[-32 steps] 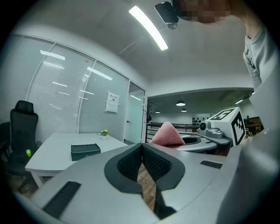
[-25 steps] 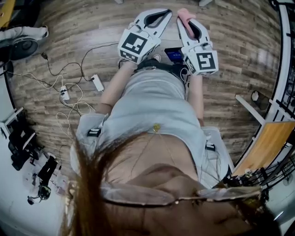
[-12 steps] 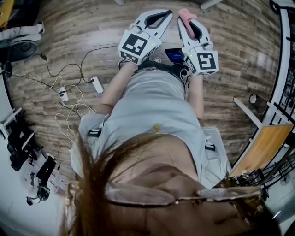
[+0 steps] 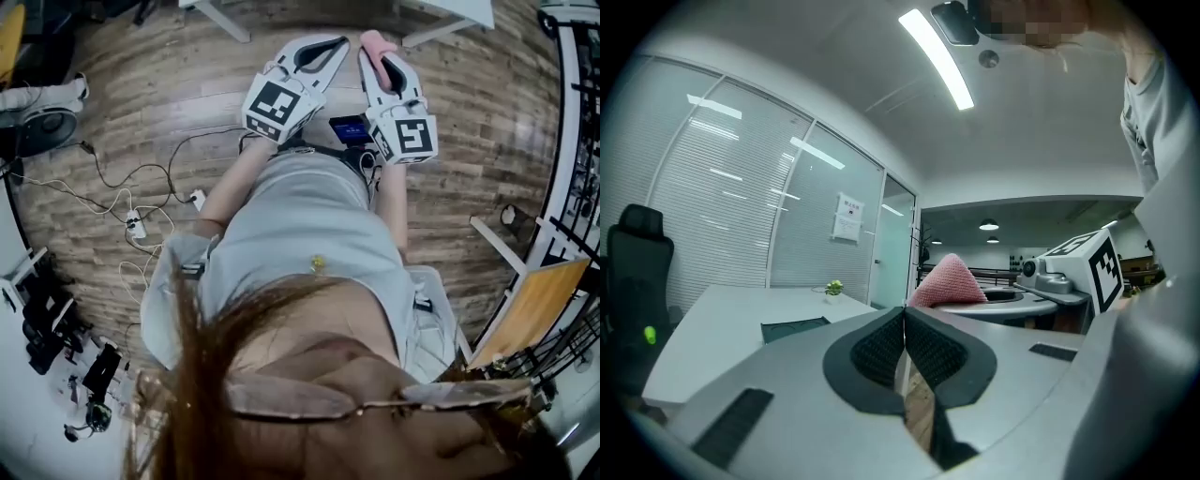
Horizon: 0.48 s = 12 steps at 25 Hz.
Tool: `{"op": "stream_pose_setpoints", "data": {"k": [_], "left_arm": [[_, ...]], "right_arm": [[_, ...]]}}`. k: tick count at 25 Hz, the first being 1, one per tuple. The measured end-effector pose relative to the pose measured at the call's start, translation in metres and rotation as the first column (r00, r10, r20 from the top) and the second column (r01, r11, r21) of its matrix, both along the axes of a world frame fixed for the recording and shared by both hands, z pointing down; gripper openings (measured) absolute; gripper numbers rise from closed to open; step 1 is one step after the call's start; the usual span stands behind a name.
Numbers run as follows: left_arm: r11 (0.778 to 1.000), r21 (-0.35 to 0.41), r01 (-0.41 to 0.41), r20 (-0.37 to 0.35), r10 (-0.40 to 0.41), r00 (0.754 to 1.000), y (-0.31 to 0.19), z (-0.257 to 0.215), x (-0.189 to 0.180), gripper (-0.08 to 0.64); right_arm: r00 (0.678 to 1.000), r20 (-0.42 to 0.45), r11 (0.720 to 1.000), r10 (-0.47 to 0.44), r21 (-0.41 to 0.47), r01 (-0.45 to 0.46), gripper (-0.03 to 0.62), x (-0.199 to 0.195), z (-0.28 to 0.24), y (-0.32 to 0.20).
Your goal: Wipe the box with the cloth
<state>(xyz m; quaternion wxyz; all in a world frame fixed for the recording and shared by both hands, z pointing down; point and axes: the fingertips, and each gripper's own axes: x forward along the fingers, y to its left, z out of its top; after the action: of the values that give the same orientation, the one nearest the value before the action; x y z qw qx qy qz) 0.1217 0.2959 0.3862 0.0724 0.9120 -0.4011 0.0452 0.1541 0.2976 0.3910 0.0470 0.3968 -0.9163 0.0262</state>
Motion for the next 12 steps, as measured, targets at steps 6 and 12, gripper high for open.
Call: {"op": "stream_pose_setpoints", "data": {"k": [6,12], "left_arm": [[1.000,-0.007,-0.024,0.000,0.024,1.000,-0.040,0.001,-0.031,0.031],[0.999,-0.005,-0.040,0.001,0.040,0.999,-0.069,0.002,-0.053,0.031]], "right_arm": [[1.000,0.007,1.000,0.026,0.002,-0.027,0.038,-0.031,0.000,-0.039],[0.998,-0.010,0.998,0.056,-0.002,-0.056,0.038,-0.054,0.003,-0.065]]}}
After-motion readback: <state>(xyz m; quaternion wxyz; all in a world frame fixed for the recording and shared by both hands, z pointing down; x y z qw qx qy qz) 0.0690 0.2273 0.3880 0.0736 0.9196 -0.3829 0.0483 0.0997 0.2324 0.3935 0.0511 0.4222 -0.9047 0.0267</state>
